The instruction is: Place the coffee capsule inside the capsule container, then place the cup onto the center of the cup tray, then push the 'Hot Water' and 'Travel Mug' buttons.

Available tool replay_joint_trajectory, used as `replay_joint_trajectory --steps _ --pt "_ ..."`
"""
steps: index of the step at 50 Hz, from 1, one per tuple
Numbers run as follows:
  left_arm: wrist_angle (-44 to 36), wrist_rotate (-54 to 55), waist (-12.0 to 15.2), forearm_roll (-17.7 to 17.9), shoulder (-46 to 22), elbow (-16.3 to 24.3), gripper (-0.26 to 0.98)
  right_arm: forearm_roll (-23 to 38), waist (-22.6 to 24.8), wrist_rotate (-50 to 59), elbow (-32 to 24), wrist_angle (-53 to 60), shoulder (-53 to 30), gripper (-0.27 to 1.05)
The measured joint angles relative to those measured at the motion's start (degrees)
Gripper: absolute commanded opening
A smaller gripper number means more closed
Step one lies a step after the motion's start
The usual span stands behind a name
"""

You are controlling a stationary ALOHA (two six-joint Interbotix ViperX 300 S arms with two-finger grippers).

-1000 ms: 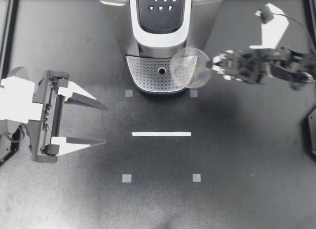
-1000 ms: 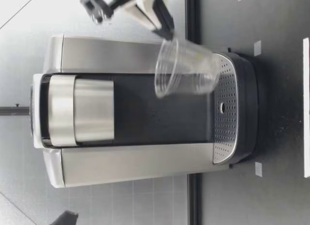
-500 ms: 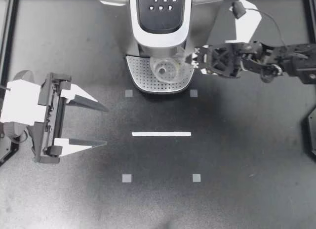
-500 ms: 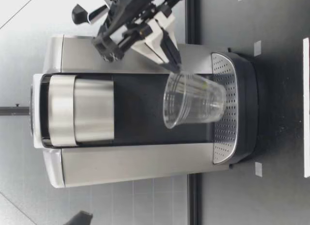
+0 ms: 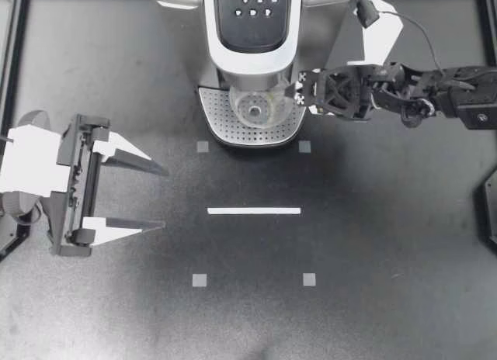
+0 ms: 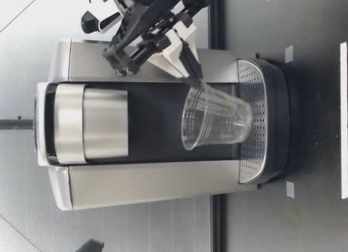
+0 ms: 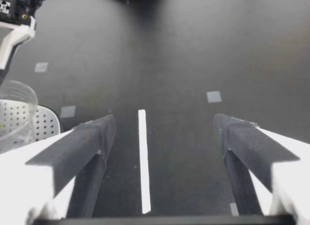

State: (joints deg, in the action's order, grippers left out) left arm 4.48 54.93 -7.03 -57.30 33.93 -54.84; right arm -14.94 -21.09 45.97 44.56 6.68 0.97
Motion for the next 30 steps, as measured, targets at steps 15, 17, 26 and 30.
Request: replay_joint_trajectory --steps 15,17,26,30 --pt "0.00 0.00 0.09 0.62 0.09 -0.09 0.74 0.00 0.00 0.00 -0.53 0.18 -0.62 0.40" --pt "0.00 0.00 0.09 0.70 0.09 -0.18 0.75 0.00 0.00 0.00 -0.53 0.18 -0.62 0.41" --pt "-0.18 0.00 0.00 1.14 0.09 -0.26 0.74 0.00 0.00 -0.09 -0.62 0.18 -0.62 0.41" --pt "-0.35 0.00 0.00 1.58 0.09 -0.26 0.75 0.00 0.00 -0.09 -0.62 0.18 -0.44 0.42"
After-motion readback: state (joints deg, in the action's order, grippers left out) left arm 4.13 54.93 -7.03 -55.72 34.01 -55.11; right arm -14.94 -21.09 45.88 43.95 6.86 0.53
